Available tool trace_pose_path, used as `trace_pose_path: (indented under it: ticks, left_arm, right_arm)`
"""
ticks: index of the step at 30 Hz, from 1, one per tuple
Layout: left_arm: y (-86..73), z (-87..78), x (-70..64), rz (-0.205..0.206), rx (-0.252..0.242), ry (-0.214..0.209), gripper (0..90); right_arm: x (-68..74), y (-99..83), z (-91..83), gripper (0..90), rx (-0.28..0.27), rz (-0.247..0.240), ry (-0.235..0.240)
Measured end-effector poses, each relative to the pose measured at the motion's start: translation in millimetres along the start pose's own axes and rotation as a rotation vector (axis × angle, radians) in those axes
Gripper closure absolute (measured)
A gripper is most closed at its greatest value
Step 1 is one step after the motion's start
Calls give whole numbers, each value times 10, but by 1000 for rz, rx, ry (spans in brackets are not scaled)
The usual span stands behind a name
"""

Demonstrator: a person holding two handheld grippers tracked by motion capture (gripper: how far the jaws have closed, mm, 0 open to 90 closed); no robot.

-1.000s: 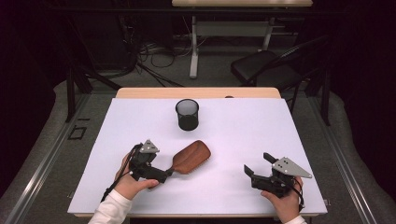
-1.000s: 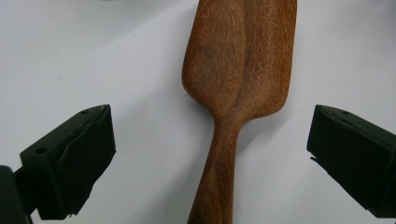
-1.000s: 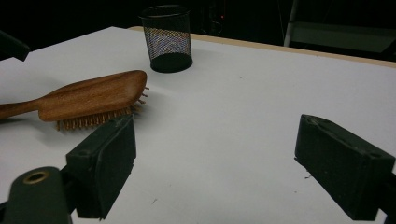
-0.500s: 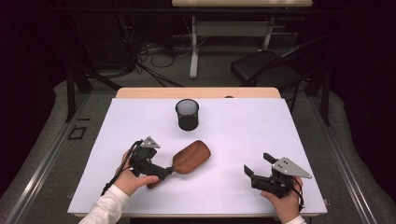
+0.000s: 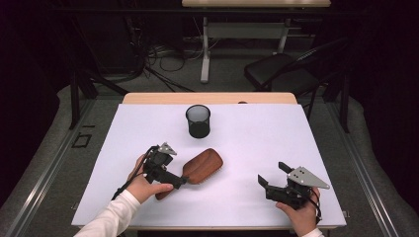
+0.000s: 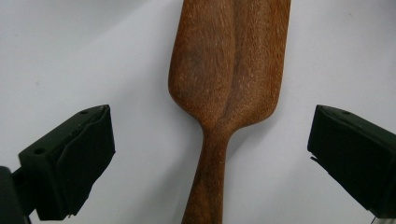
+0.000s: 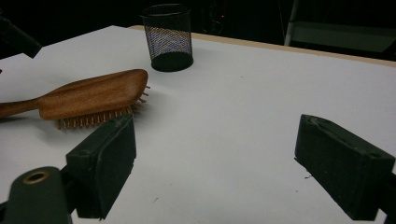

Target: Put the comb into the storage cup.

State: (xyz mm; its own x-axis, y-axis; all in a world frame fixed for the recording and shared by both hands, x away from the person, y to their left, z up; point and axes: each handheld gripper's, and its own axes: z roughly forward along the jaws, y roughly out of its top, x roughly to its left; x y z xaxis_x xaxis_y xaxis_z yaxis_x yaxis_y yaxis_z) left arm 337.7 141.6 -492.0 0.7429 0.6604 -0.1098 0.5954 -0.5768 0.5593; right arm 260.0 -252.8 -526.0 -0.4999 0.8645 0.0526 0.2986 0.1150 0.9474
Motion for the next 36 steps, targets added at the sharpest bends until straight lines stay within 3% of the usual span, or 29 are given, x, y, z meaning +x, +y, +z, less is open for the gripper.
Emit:
trace_pose_path:
  ticks: [13, 30, 36]
  left_arm:
    - [81, 173, -145, 73, 114, 21, 8]
    - [95, 299, -146, 70, 197, 24, 11]
    - [78, 349, -146, 68, 205, 28, 12]
  right_arm:
    - [3, -2, 5, 122, 4, -10, 2]
    - [9, -4, 8, 122, 7, -10, 4]
    - [9, -5, 7, 126, 8, -9, 4]
